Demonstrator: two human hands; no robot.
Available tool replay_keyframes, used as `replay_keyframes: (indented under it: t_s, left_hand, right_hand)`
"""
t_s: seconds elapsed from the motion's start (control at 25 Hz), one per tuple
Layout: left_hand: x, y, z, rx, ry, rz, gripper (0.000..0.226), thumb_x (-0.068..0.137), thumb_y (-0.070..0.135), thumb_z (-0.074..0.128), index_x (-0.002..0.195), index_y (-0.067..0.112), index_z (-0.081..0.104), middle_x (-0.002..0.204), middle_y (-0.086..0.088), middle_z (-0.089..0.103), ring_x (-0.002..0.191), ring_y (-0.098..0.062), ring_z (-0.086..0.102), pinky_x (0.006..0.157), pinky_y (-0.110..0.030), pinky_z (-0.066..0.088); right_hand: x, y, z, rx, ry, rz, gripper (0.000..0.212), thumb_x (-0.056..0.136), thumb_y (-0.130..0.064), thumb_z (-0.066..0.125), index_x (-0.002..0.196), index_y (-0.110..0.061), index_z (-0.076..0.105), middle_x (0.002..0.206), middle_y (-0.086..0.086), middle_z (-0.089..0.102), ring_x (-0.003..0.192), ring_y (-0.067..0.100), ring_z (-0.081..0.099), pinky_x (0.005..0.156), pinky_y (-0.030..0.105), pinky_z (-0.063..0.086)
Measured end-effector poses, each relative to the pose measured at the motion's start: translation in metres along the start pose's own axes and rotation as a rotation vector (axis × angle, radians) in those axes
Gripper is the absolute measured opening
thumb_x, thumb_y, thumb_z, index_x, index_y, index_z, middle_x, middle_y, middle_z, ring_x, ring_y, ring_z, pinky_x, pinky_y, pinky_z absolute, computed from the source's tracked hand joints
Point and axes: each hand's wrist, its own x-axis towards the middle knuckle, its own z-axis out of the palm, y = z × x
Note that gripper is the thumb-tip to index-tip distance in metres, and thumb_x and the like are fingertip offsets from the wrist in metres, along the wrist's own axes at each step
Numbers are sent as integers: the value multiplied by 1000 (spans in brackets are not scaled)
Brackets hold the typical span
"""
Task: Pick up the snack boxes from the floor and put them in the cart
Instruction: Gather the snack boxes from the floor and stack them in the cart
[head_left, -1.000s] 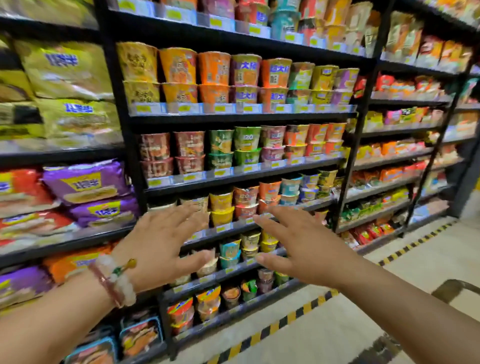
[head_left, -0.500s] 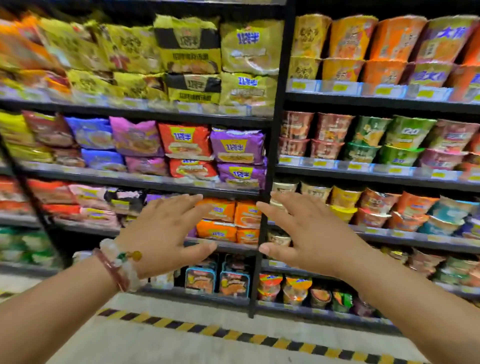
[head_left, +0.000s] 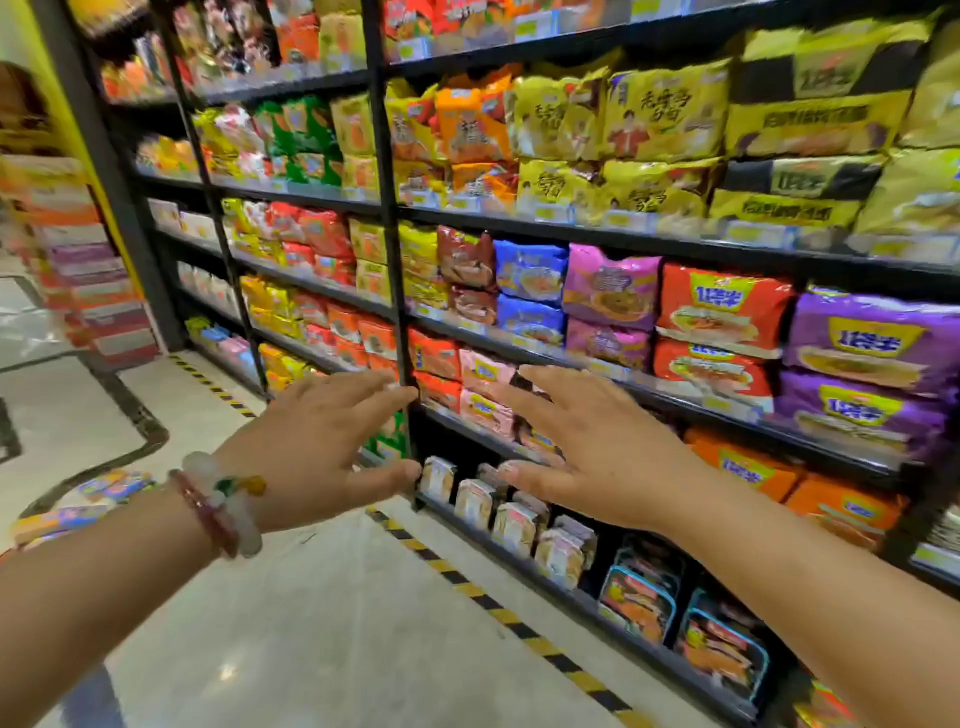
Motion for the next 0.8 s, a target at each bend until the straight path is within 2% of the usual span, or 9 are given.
replay_keyframes:
  t_s: [0.32,0.52,0.64,0.8]
  left_hand:
    - [-68,-146,24,25,13,-324,114,55,93,-14,148,37,22,155,5,24,141,-17,24,112,-39,21]
    - [-89,-220,43,39,-3,-523,120,49,94,-16,147,37,25,155,5,25,141,-15,24,111,-36,20]
    - [-90,-276,51,72,58,-593,109,63,92,-3,143,30,38,148,-3,40,135,-23,38,108,-44,30]
    - [-81,-341,58,151,15,-667,95,80,83,10,134,19,53,135,-12,54,120,-33,55,95,-50,41]
  right_hand:
    - [154,-97,33,43,-62,-336,74,87,-74,21,150,-41,0,160,-7,-5,145,14,-4,116,36,-1]
    - [259,-144,60,63,-61,-515,79,81,-79,12,150,-43,-3,161,-5,-7,147,14,-7,116,34,-4]
    - [326,-169,69,53,-43,-593,77,82,-74,12,150,-42,-3,161,-5,-6,146,16,-4,117,36,-1]
    - [421,-198,77,77,4,-702,80,79,-77,6,150,-41,-3,161,-3,-1,146,17,-1,116,34,0]
